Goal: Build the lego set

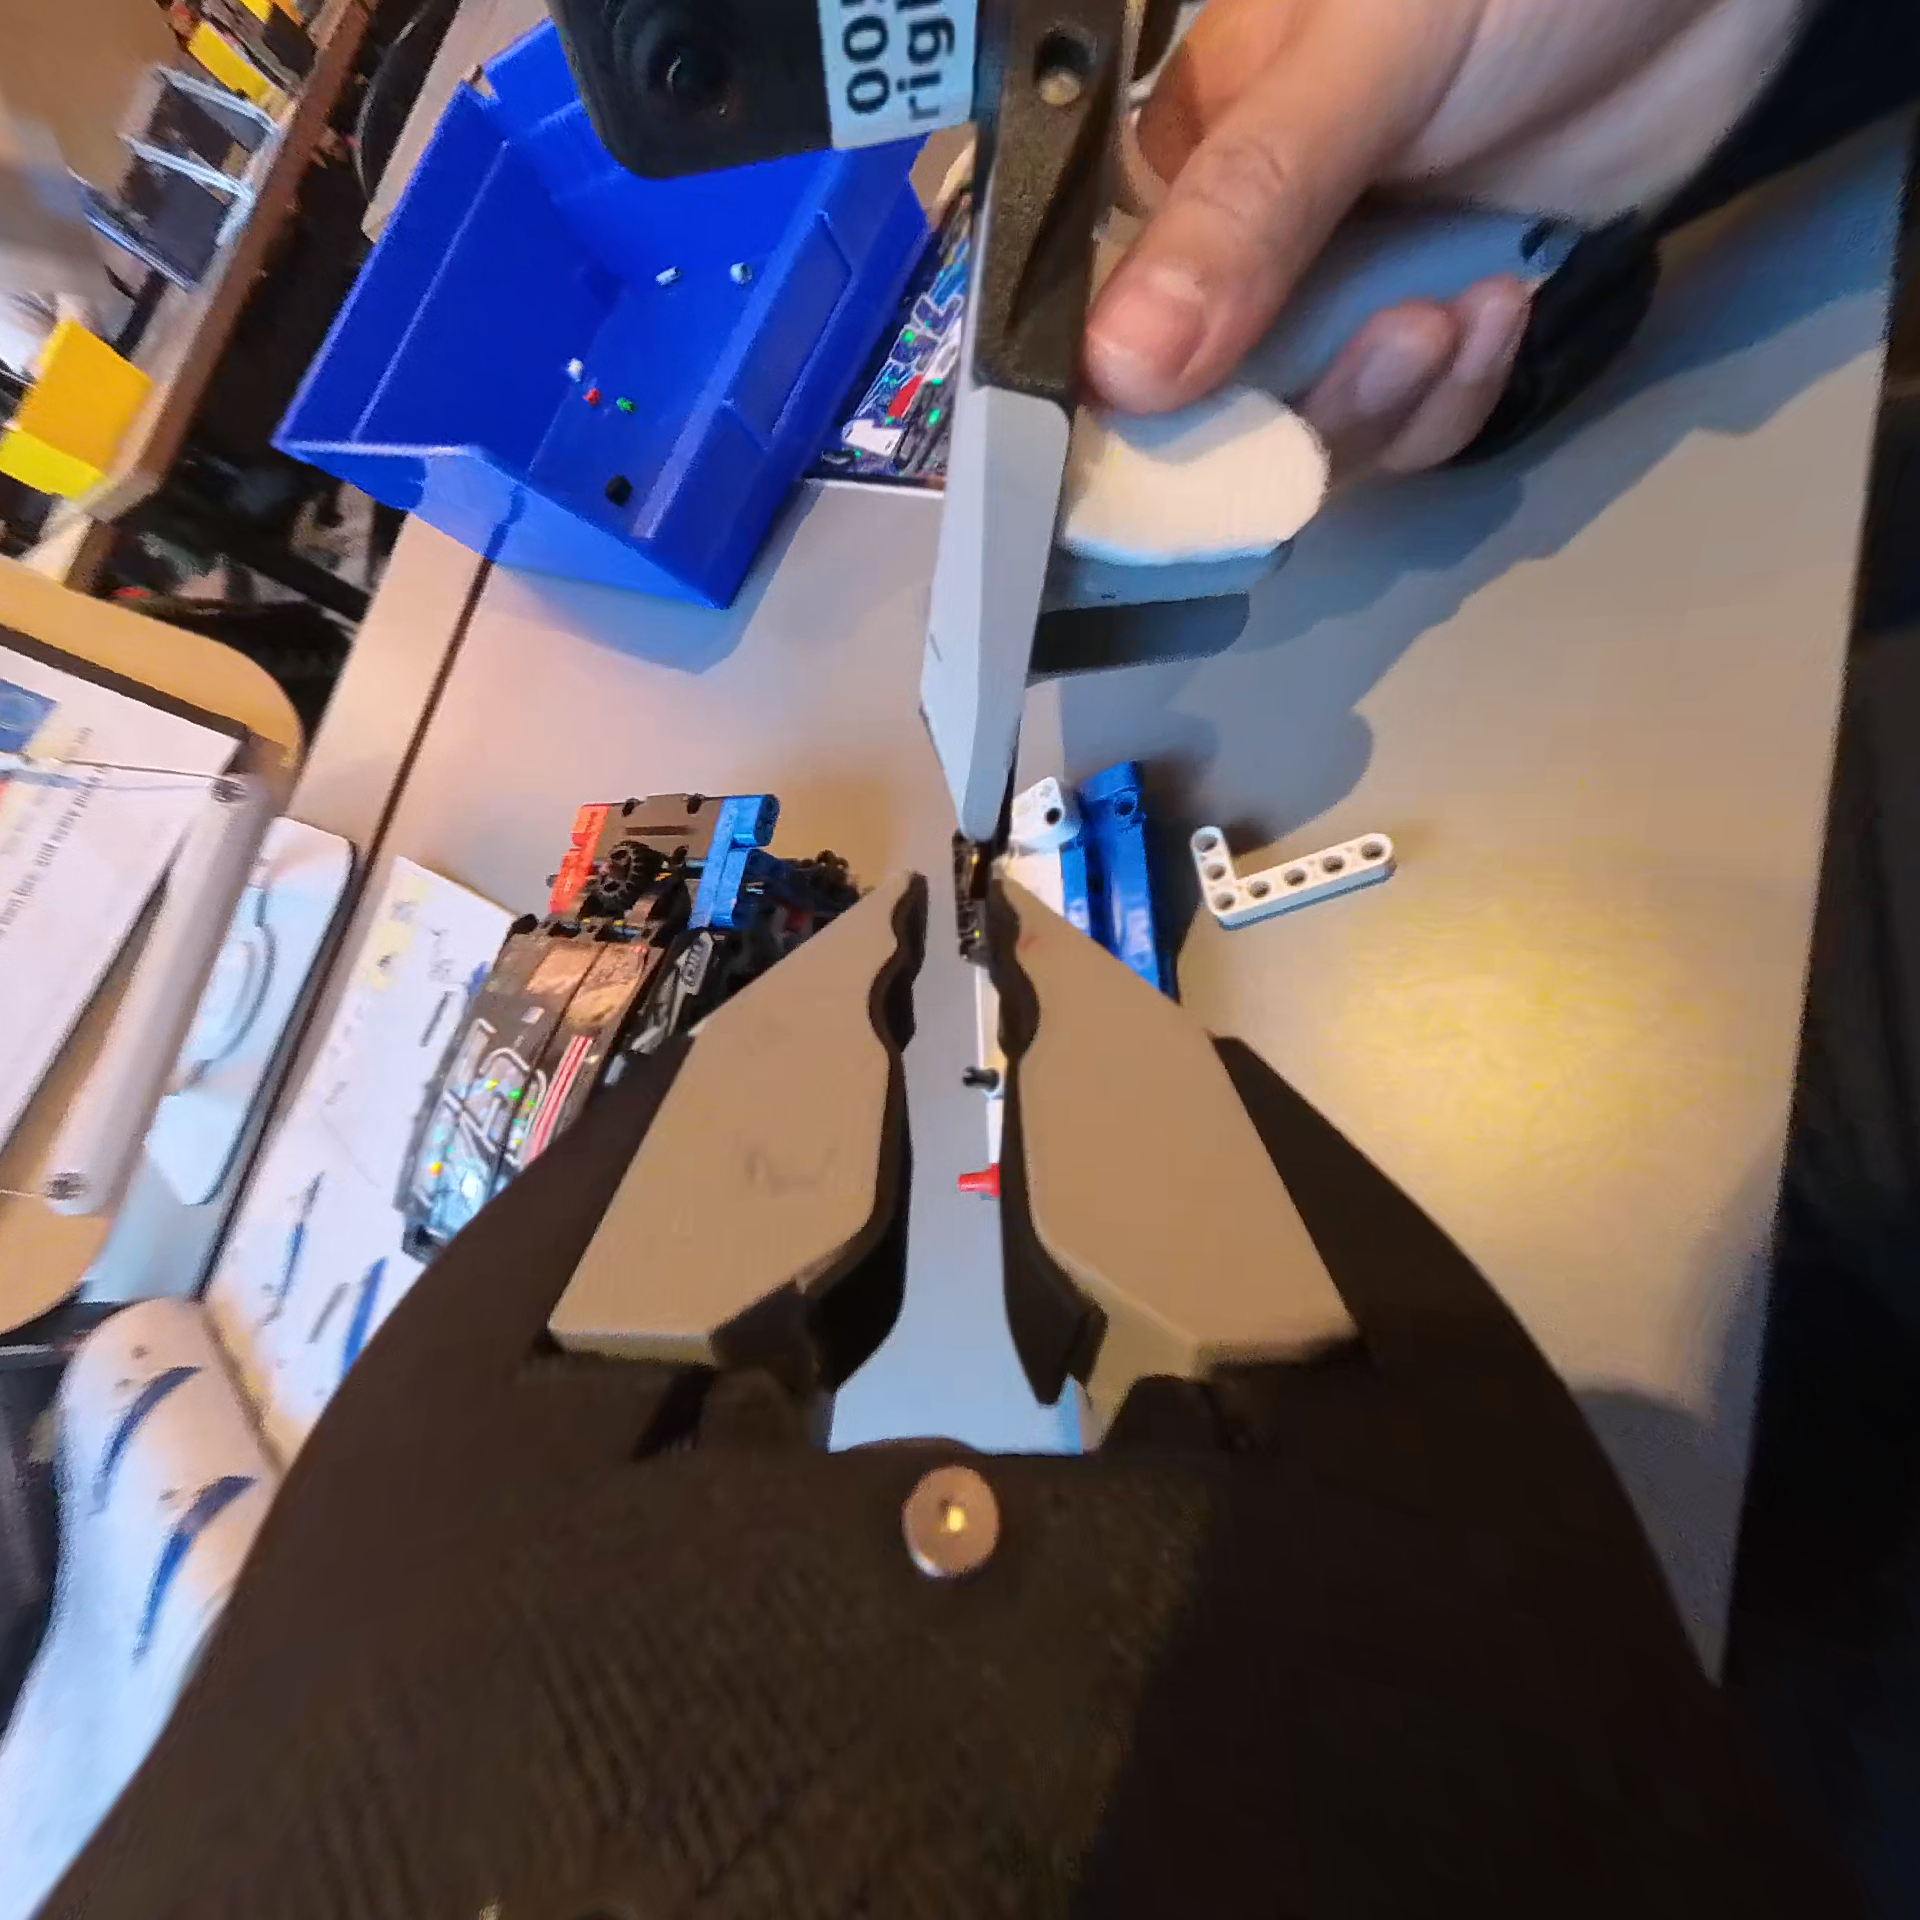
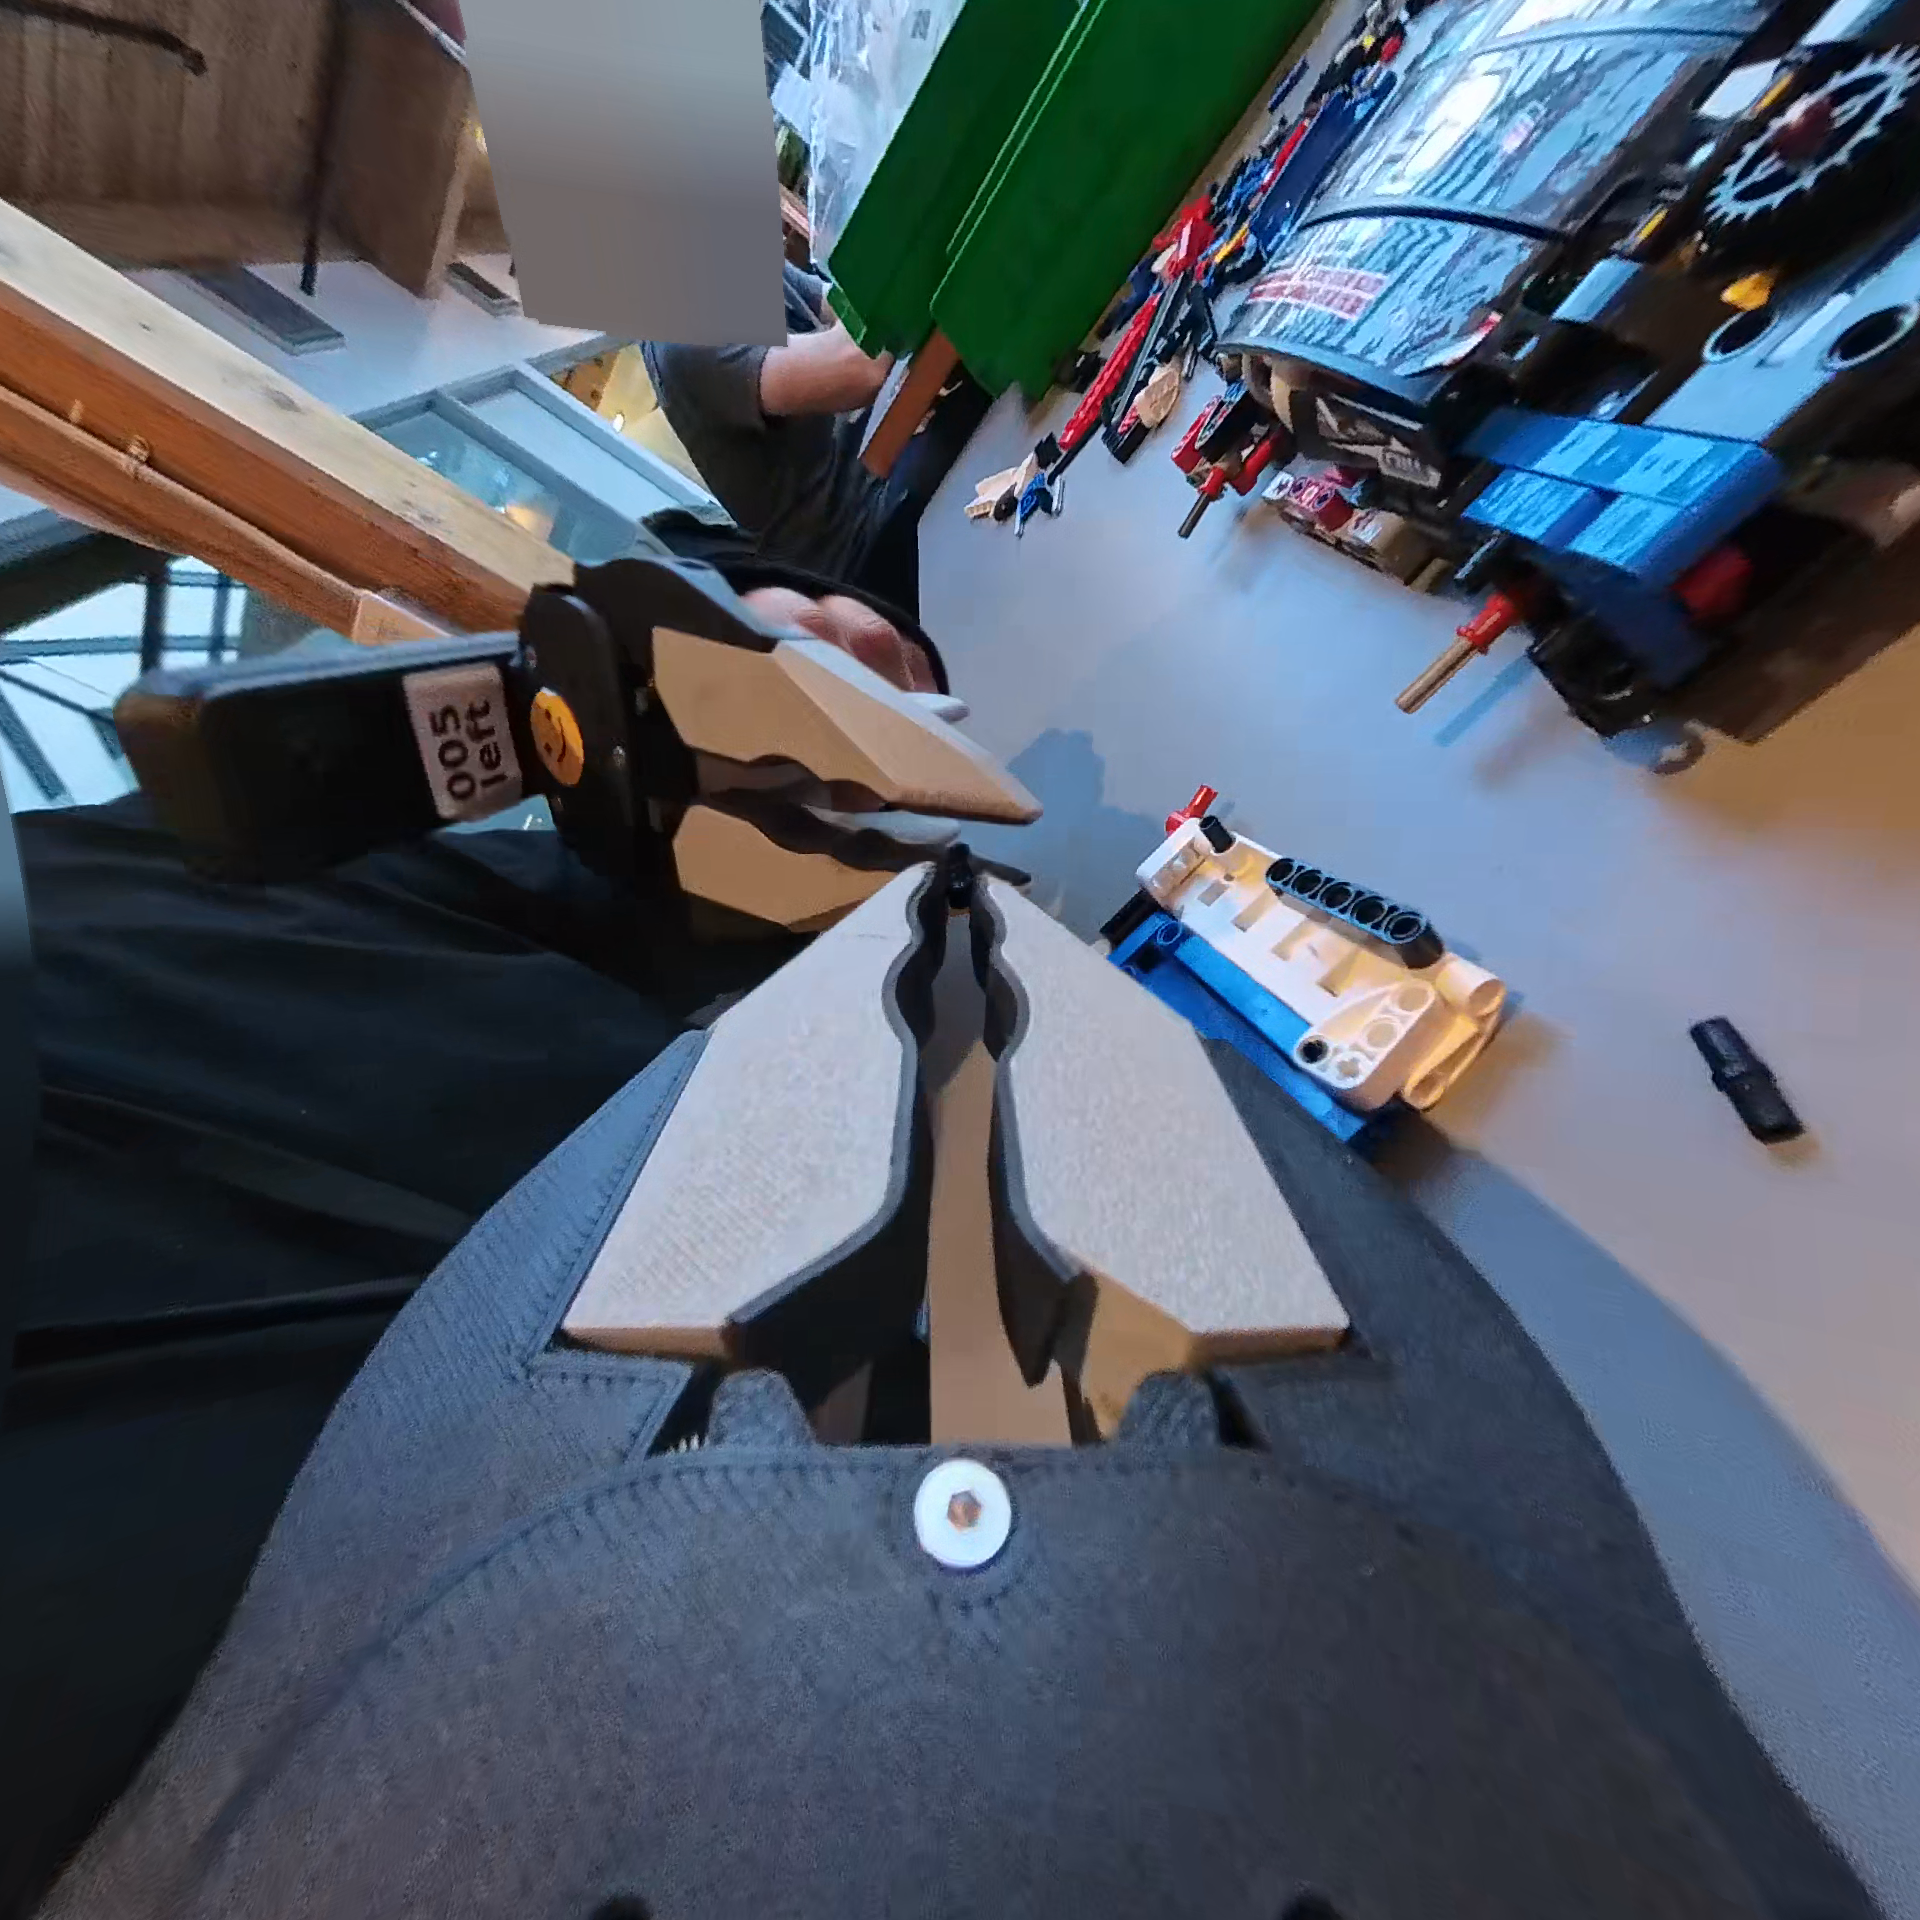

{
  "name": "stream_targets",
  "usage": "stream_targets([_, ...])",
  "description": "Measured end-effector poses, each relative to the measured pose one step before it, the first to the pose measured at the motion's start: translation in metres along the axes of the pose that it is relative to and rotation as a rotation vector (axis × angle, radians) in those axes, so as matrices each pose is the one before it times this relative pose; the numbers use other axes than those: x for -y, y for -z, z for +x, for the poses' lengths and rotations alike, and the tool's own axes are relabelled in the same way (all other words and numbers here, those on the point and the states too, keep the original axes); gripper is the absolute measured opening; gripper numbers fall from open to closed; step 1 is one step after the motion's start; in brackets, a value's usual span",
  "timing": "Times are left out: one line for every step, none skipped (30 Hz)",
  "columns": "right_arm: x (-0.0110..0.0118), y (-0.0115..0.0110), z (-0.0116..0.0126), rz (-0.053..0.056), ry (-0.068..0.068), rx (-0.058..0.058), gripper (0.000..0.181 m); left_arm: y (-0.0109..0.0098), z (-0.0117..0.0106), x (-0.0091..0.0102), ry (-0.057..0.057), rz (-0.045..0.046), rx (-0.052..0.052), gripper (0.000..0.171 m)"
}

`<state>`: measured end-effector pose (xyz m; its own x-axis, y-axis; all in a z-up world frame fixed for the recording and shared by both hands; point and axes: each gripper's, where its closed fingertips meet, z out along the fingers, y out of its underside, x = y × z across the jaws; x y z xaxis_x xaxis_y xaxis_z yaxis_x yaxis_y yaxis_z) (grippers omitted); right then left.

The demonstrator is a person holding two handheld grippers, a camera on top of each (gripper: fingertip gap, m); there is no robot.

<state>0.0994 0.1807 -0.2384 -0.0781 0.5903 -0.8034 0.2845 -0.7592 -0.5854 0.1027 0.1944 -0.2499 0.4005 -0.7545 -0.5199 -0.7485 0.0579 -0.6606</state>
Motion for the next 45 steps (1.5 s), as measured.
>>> stream_targets([-0.00025, -0.00021, 0.00071, 0.0008, -0.0078, -0.0039, 0.001, -0.00073, 0.00055, -0.00027, -0.0336, -0.01075, 0.0153, 0.006])
stream_targets([0.0004, 0.00022, 0.00058, 0.0046, -0.0118, -0.0011, 0.001, -0.00063, 0.00069, -0.00017, -0.0346, -0.01019, 0.0165, 0.003])
stream_targets([0.00035, 0.0002, -0.00028, 0.004, -0.0147, 0.0063, 0.001, -0.00067, -0.00024, -0.00041, -0.0359, -0.01083, 0.0241, 0.002])
stream_targets([0.00005, -0.00016, -0.00073, 0.003, -0.016, 0.011, 0.001, -0.00108, 0.00008, -0.00055, -0.0354, -0.01146, 0.0225, 0.002])
stream_targets([-0.00091, -0.00057, -0.00001, -0.0023, -0.0161, 0.0075, 0.001, -0.00126, 0.00144, -0.0007, -0.0327, -0.01221, 0.0128, 0.003])
stream_targets([-0.0015, -0.00094, 0.00095, -0.0063, -0.0114, 0.0006, 0.001, -0.00124, 0.00095, -0.0007, -0.0255, -0.01168, 0.0131, 0.002])
stream_targets([-0.001, -0.00081, 0.00157, -0.0019, -0.0077, -0.0047, 0.001, -0.00107, 0.00025, -0.00144, -0.0183, -0.01384, 0.0134, 0.002])
stream_targets([-0.00035, -0.00038, 0.00127, 0.0016, -0.0086, -0.0019, 0.001, -0.0011, 0.00046, -0.00135, -0.0103, -0.00922, 0.0072, 0.002])
stream_targets([-0.00015, -0.00021, 0.00079, 0.0026, -0.01, 0.0022, 0.001, -0.00055, 0.00057, -0.00066, -0.0009, -0.00379, 0.0026, 0.002])
stream_targets([0.00041, -0.00008, 0.00029, 0.0065, -0.009, 0.0049, 0.001, -0.00027, -0.00021, -0.00026, 0.0058, -0.00086, 0.0041, 0.002])
stream_targets([0.00047, -0.00007, 0.00013, 0.0061, -0.0043, 0.003, 0.001, -0.00021, -0.00015, -0.00032, 0.01, -0.00157, 0.0, 0.001])
stream_targets([0.00031, 0.0, 0.00041, 0.0043, 0.0068, -0.003, 0.001, -0.00029, 0.00027, -0.00042, 0.0187, -0.00275, -0.0084, 0.001])
stream_targets([0.00005, 0.00012, 0.00018, 0.0004, 0.0199, -0.0087, 0.001, -0.00032, 0.00083, -0.00016, 0.03, 0.00044, -0.0187, 0.001])
stream_targets([0.00006, 0.00044, -0.00067, -0.0019, 0.0348, -0.0108, 0.002, -0.00003, 0.00079, 0.00054, 0.0388, 0.00669, -0.0242, 0.001])
stream_targets([0.00033, 0.00092, -0.00142, -0.0034, 0.0528, -0.0154, 0.002, 0.00055, 0.00096, 0.00131, 0.0423, 0.0124, -0.0306, 0.001])
stream_targets([0.00071, 0.00189, -0.00176, -0.0049, 0.0701, -0.0214, 0.004, 0.00083, 0.00236, 0.00168, 0.0474, 0.01456, -0.0438, 0.001])
stream_targets([0.001, 0.00254, -0.00174, -0.009, 0.085, -0.0247, 0.005, 0.00043, 0.00421, 0.00136, 0.0547, 0.01321, -0.0582, 0.001])
stream_targets([0.00074, 0.0027, -0.00323, -0.0136, 0.1061, -0.0171, 0.005, 0.00008, 0.0061, 0.00048, 0.0558, 0.0095, -0.072, 0.001])
stream_targets([-0.00064, 0.00249, -0.00299, -0.0209, 0.1151, -0.0181, 0.003, 0.00008, 0.00642, 0.00034, 0.0556, 0.01067, -0.0732, 0.001])
stream_targets([-0.00244, 0.00203, -0.00021, -0.0315, 0.1053, -0.0339, 0.005, 0.00006, 0.00557, 0.00112, 0.0576, 0.01913, -0.0679, 0.001])
stream_targets([-0.00425, 0.00121, 0.00053, -0.0405, 0.0948, -0.0374, 0.011, 0.00022, 0.00458, 0.00115, 0.0588, 0.0209, -0.0618, 0.001])
stream_targets([-0.00517, 0.00019, -0.00179, -0.0401, 0.09, -0.0224, 0.013, -0.00005, 0.00349, -0.00014, 0.0538, 0.01448, -0.0555, 0.001])
stream_targets([-0.00541, -0.00042, -0.00318, -0.0368, 0.0861, -0.0143, 0.014, -0.0004, 0.00263, -0.00164, 0.0469, 0.00722, -0.0488, 0.001])
stream_targets([-0.00542, -0.00115, -0.00301, -0.0343, 0.0801, -0.0187, 0.013, -0.00072, 0.00325, -0.00304, 0.0404, -0.00153, -0.0489, 0.001])
stream_targets([-0.00496, -0.00151, -0.00147, -0.0315, 0.0698, -0.0281, 0.012, -0.00092, 0.00402, -0.00483, 0.0379, -0.0147, -0.0481, 0.001])
stream_targets([-0.00299, -0.00191, -0.00333, -0.0211, 0.0584, -0.0148, 0.012, -0.00099, 0.00458, -0.0052, 0.0323, -0.01833, -0.0457, 0.001])
stream_targets([0.00022, -0.0019, -0.00559, -0.0019, 0.0425, 0.0032, 0.011, -0.0009, 0.00198, -0.00457, 0.0224, -0.01339, -0.0205, 0.001])
stream_targets([0.00139, -0.00191, -0.00484, 0.0069, 0.0245, 0.0069, 0.009, -0.00063, -0.00086, -0.004, 0.007, -0.00955, 0.0064, 0.001])
stream_targets([0.00041, -0.00221, -0.00323, 0.0012, 0.0117, 0.0062, 0.008, -0.00033, -0.0016, -0.00392, -0.0106, -0.00894, 0.0203, 0.001])
stream_targets([-0.00128, -0.00238, -0.00181, -0.0088, 0.0064, 0.0041, 0.008, -0.00019, -0.00094, -0.0033, -0.022, -0.00542, 0.0225, 0.001])
stream_targets([-0.00151, -0.00228, -0.0017, -0.0103, 0.0118, 0.0039, 0.008, -0.00038, -0.00033, -0.00325, -0.021, -0.00706, 0.0194, 0.001])
stream_targets([-0.00126, -0.00206, -0.0007, -0.0081, 0.0157, -0.0055, 0.008, -0.00054, 0.0, -0.00322, -0.015, -0.008, 0.0157, 0.001])
stream_targets([-0.00185, -0.00193, -0.00087, -0.0157, 0.0168, -0.0057, 0.007, -0.0008, 0.00052, -0.0028, -0.0114, -0.00554, 0.0105, 0.001])
stream_targets([-0.0024, -0.00201, -0.00124, -0.0206, 0.0166, -0.0035, 0.008, -0.00138, 0.00091, -0.00389, -0.008, -0.01284, 0.0058, 0.001])
stream_targets([-0.00249, -0.00234, -0.00022, -0.0233, 0.014, -0.0107, 0.006, -0.00192, 0.00034, -0.00465, -0.0086, -0.02239, 0.0106, 0.001])
stream_targets([-0.00316, -0.00296, -0.001, -0.0291, 0.0131, -0.0066, 0.002, -0.00161, 0.00051, -0.00243, -0.0112, -0.0103, 0.0123, 0.001])
stream_targets([-0.00343, -0.00344, -0.00197, -0.0316, 0.0139, -0.0037, 0.0, -0.00003, 0.002, 0.00001, -0.005, 0.0004, 0.0031, 0.001])
stream_targets([-0.00258, -0.00358, -0.00157, -0.027, 0.0129, -0.0095, 0.0, 0.00007, 0.00136, -0.0003, 0.0003, -0.00637, 0.0032, 0.001])
stream_targets([-0.0014, -0.0031, -0.00181, -0.0198, 0.0116, -0.0099, 0.0, 0.00024, 0.00107, -0.00043, -0.0033, -0.00813, 0.0045, 0.001])
stream_targets([-0.00036, -0.0023, -0.00143, -0.0121, 0.0093, -0.01, 0.0, 0.00048, 0.00056, -0.00076, -0.0111, -0.00932, 0.0081, 0.001])
stream_targets([-0.00013, -0.00141, 0.00033, -0.0087, 0.0048, -0.0176, 0.0, 0.00045, 0.00015, -0.0008, -0.0152, -0.01169, 0.0107, 0.001])
stream_targets([0.0001, -0.00044, 0.00075, -0.0046, 0.0049, -0.0147, 0.0, 0.00039, 0.00033, -0.00057, -0.0119, -0.01298, 0.0075, 0.002])
stream_targets([0.00049, 0.00025, 0.0013, 0.001, 0.0021, -0.0141, 0.0, 0.0003, 0.00045, -0.0005, -0.0098, -0.01448, 0.0032, 0.002])
stream_targets([0.00075, 0.00049, 0.00135, 0.0036, -0.0024, -0.0092, 0.0, 0.00036, 0.00024, -0.00057, -0.0089, -0.01545, 0.0021, 0.001])
stream_targets([0.00076, 0.00044, 0.00041, 0.0037, -0.005, -0.0007, 0.0, 0.00021, 0.0007, -0.0005, -0.0058, -0.01502, -0.0033, 0.002])
